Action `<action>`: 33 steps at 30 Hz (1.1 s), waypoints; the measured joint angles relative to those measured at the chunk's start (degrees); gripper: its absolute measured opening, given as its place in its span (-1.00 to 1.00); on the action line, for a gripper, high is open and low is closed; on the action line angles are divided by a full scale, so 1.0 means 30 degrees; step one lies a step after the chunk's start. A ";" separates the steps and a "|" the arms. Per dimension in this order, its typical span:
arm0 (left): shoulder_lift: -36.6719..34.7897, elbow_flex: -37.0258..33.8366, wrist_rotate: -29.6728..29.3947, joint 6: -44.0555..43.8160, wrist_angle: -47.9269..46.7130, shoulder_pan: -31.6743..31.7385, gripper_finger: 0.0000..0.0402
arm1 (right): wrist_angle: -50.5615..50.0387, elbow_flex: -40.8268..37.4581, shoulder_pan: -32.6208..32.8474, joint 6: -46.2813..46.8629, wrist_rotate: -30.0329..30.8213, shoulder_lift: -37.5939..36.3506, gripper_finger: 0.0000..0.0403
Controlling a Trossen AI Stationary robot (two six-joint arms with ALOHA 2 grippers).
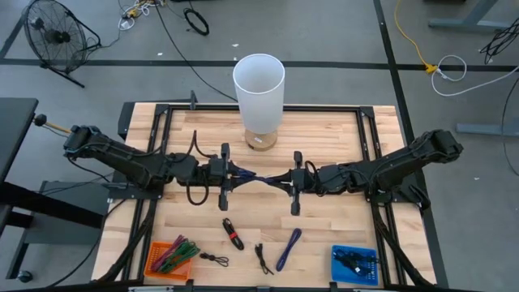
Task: Pick & Place USB Port
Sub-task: Put the black and violet charger cable into the orange bin
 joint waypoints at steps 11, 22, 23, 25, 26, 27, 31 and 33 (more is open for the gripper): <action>0.0022 -0.0022 -0.0989 -0.0969 -0.2943 -0.0370 -0.84 | -0.0398 0.0000 0.0007 -0.0344 0.0129 -0.0015 -0.43; -0.0798 -0.0015 -0.0658 -0.7886 -1.0758 -0.3699 -0.84 | -0.1728 0.0004 0.0015 -0.0313 0.0781 -0.0015 -0.39; -0.0888 -0.0015 -0.0453 -0.9160 -1.1602 -0.4187 -0.84 | -0.1791 0.0000 0.0015 -0.0313 0.0825 -0.0015 -0.39; -0.1128 -0.0022 0.0355 -1.1515 -1.3095 -0.5261 -0.84 | -0.1864 0.0000 0.0015 -0.0313 0.0842 -0.0015 -0.41; -0.1286 -0.0011 0.0923 -1.2456 -1.3546 -0.5746 -0.84 | -0.1858 0.0007 0.0015 -0.0313 0.0856 -0.0015 -0.42; -0.1394 0.0140 0.1435 -1.3323 -1.4157 -0.6205 -0.84 | -0.1858 0.0007 0.0015 -0.0314 0.0917 -0.0015 -0.43; -0.1621 0.0967 0.1844 -1.6192 -1.5830 -0.8001 -0.84 | -0.1851 0.0003 0.0003 -0.0313 0.1200 -0.0015 -0.46; -0.1639 0.1622 0.2274 -1.7097 -1.6170 -0.8771 -0.84 | -0.1851 0.0007 0.0000 -0.0321 0.1201 -0.0015 -0.47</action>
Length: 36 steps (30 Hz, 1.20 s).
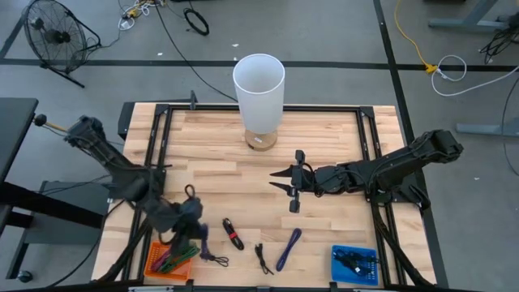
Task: Pick & Place USB Port
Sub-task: Put the black and violet charger cable into the orange bin
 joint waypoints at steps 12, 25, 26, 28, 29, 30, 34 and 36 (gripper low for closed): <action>0.0124 0.1416 0.1933 -0.9307 -0.7482 -0.3134 -0.84 | 0.0007 0.0000 0.0000 -0.0102 -0.0001 0.0000 -0.47; 0.2496 0.1416 0.4577 -1.2542 -0.7884 -0.4263 -0.84 | -0.0029 0.0011 0.0000 -0.0098 -0.0001 0.0000 -0.48; 0.2780 0.1416 0.5020 -1.2555 -0.7893 -0.4263 -0.84 | -0.0029 0.0015 0.0000 -0.0095 -0.0001 0.0000 -0.48; 0.3347 0.1416 0.6029 -1.2882 -0.8061 -0.4263 -0.84 | -0.0038 0.0015 0.0000 -0.0095 -0.0001 0.0000 -0.48; 0.3615 0.1408 0.6285 -1.2972 -0.8165 -0.4263 -0.84 | -0.0052 0.0015 0.0000 -0.0095 -0.0001 0.0000 -0.48; 0.3863 0.1408 0.6396 -1.2963 -0.8177 -0.4263 -0.84 | -0.0085 0.0015 0.0000 -0.0095 -0.0001 0.0000 -0.48; 0.4602 0.1408 0.6634 -1.2792 -0.8215 -0.4257 -0.84 | -0.0153 0.0015 0.0000 -0.0131 -0.0001 0.0000 -0.48; 0.4783 0.1408 0.6727 -1.2560 -0.8250 -0.4253 -0.84 | -0.0153 0.0015 0.0000 -0.0131 -0.0001 0.0000 -0.48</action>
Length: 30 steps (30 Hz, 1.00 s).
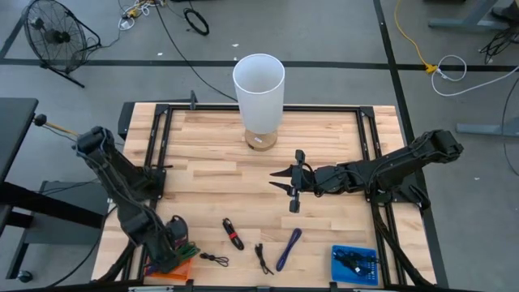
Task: Pick & Place USB Port
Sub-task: Put the black and violet charger cable into the orange bin
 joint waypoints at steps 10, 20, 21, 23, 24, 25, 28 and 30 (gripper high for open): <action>0.0055 -0.0007 -0.0316 0.2754 -0.0482 0.1363 -0.84 | 0.0006 0.0000 -0.0148 -0.0044 0.0000 0.0000 -0.48; 0.0055 -0.0007 0.0929 0.1964 -0.0511 0.1394 -0.84 | -0.0738 0.0000 -0.0240 0.0062 0.0000 0.0007 -0.48; 0.0055 -0.0007 0.0756 0.1903 -0.0507 0.1288 -0.84 | -0.0748 0.0000 -0.0240 0.0125 0.0000 0.0007 -0.48; 0.0055 -0.0007 0.0094 0.1759 -0.0500 0.1126 -0.84 | -0.0720 0.0000 -0.0240 0.0139 0.0000 0.0007 -0.48; 0.0055 -0.0007 -0.0104 0.1716 -0.0458 0.1112 -0.84 | -0.0714 0.0000 -0.0240 0.0146 0.0000 0.0007 -0.48; 0.0055 -0.0007 -0.0200 0.1653 -0.0383 0.1075 -0.84 | -0.0714 0.0000 -0.0240 0.0143 0.0000 0.0007 -0.48; 0.0055 -0.0007 -0.0174 0.1577 -0.0343 0.1054 -0.83 | -0.0707 0.0000 -0.0248 0.0144 0.0000 0.0007 -0.48; 0.0055 -0.0007 -0.0051 0.1536 -0.0216 0.1051 -0.78 | -0.0707 0.0000 -0.0248 0.0138 0.0000 0.0007 -0.48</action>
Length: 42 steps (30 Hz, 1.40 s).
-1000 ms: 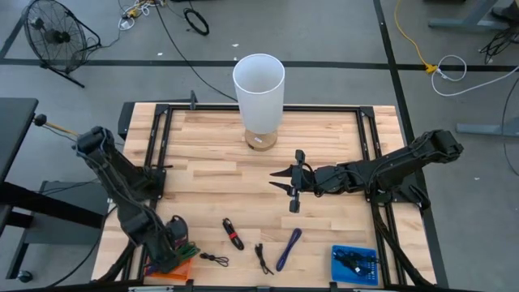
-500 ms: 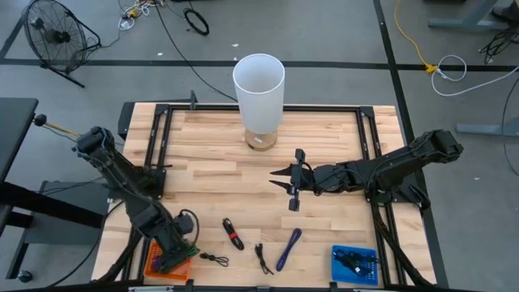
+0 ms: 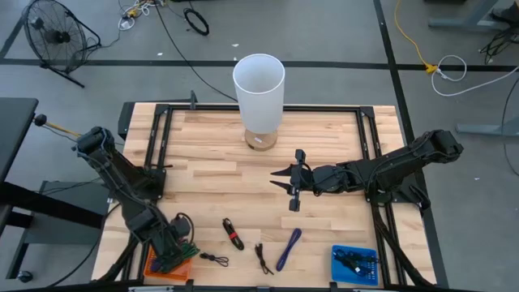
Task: Pick & Place USB Port
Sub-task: Put the black and violet charger cable into the orange bin, then put the black charger cable into the blue bin
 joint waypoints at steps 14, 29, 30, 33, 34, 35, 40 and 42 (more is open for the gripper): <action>-0.0007 0.0000 0.0236 0.0067 0.0867 -0.0004 -0.56 | -0.0117 0.0000 0.0000 0.0000 0.0000 0.0000 -0.48; -0.0007 0.0000 -0.0094 0.5375 0.3596 0.1132 -0.57 | -0.0131 0.0000 -0.0007 -0.0007 0.0000 0.0000 -0.48; -0.0007 0.0000 -0.0315 0.6370 0.3620 0.1411 -0.58 | -0.0131 0.0000 0.0000 -0.0007 0.0000 0.0000 -0.48; -0.0014 0.0000 -0.1802 0.9925 0.3614 0.2371 -0.60 | -0.0131 0.0000 -0.0007 -0.0007 0.0000 0.0000 -0.48; -0.0014 0.0000 -0.2285 1.1082 0.3614 0.2730 -0.61 | -0.0131 0.0000 -0.0002 -0.0007 0.0000 0.0000 -0.48; -0.0015 0.0000 -0.2592 1.2169 0.3614 0.3113 -0.61 | -0.0131 0.0000 -0.0007 -0.0007 0.0000 0.0000 -0.48; 0.0491 0.0007 -0.3399 1.6447 0.3812 0.4902 -0.57 | -0.0131 0.0000 -0.0007 -0.0139 0.0000 0.0000 -0.48; 0.1050 0.0007 -0.3581 1.8114 0.4204 0.5515 -0.52 | -0.0131 0.0000 -0.0005 -0.0153 0.0000 0.0000 -0.48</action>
